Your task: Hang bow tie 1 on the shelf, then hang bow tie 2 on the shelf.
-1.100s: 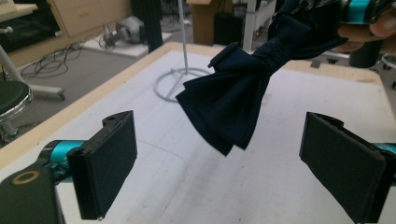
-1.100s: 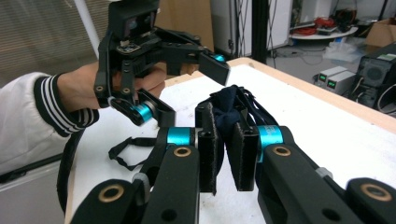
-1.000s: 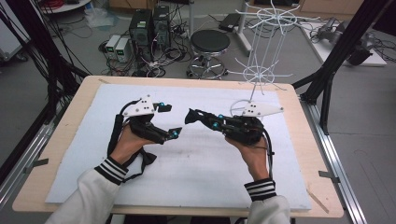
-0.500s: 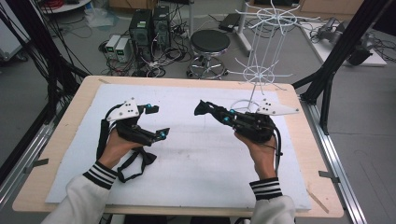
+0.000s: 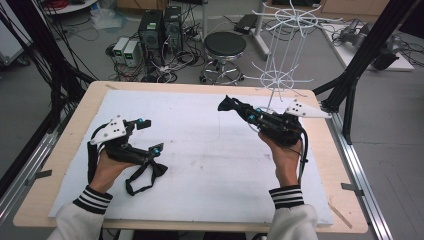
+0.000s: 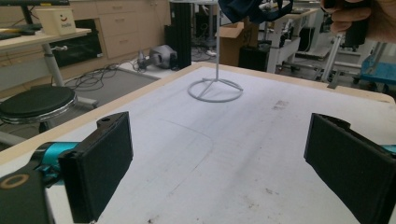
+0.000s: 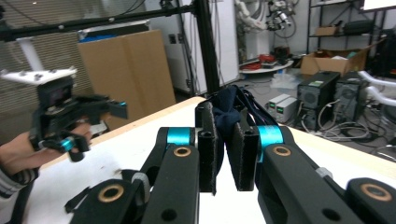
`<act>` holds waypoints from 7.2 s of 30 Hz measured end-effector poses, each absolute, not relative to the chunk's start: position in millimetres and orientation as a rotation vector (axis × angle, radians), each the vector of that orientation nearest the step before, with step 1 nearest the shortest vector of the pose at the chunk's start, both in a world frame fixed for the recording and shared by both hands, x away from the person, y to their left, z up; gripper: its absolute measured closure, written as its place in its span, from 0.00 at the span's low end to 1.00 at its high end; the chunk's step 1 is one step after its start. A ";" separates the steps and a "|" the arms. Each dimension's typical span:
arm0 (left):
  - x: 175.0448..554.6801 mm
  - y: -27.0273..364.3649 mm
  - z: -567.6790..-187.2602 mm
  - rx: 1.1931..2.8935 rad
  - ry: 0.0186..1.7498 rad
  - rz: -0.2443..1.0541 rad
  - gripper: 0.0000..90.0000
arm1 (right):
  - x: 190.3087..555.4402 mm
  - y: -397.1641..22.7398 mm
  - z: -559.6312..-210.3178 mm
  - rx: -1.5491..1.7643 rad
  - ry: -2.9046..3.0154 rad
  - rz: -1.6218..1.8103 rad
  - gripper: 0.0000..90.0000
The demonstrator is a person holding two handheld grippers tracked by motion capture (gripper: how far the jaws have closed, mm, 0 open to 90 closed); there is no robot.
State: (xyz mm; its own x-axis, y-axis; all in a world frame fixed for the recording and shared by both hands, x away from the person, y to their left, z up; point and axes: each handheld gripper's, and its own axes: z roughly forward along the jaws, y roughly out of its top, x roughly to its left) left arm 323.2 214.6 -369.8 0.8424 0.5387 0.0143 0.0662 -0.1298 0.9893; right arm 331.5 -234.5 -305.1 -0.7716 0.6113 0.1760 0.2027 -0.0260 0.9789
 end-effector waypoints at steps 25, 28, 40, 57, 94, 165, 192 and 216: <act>314.6 240.4 -388.3 1.597 0.525 0.442 0.09 | 363.5 -241.3 -298.6 1.057 1.834 1.817 0.93; 315.4 241.6 -389.5 1.597 0.529 0.442 0.09 | 366.6 -241.4 -298.6 1.078 1.820 1.823 0.93; 315.6 246.0 -390.8 1.588 0.534 0.443 0.09 | 374.7 -243.0 -295.4 1.100 1.810 1.771 0.92; 315.2 244.6 -391.7 1.596 0.530 0.439 0.09 | 384.3 -251.2 -291.2 1.164 1.762 1.769 0.92; 312.6 244.2 -393.4 1.608 0.526 0.435 0.09 | 384.6 -263.1 -289.9 1.224 1.730 1.624 0.83; 309.7 258.7 -399.7 1.595 0.516 0.485 0.09 | 282.9 -258.9 -382.0 0.720 1.778 1.646 0.01; 308.9 257.0 -401.4 1.623 0.518 0.481 0.09 | 280.1 -259.2 -395.5 0.739 1.805 1.669 0.01; 330.3 255.1 -373.3 1.956 0.438 0.362 0.09 | 278.0 -259.5 -394.4 0.719 1.822 1.706 0.01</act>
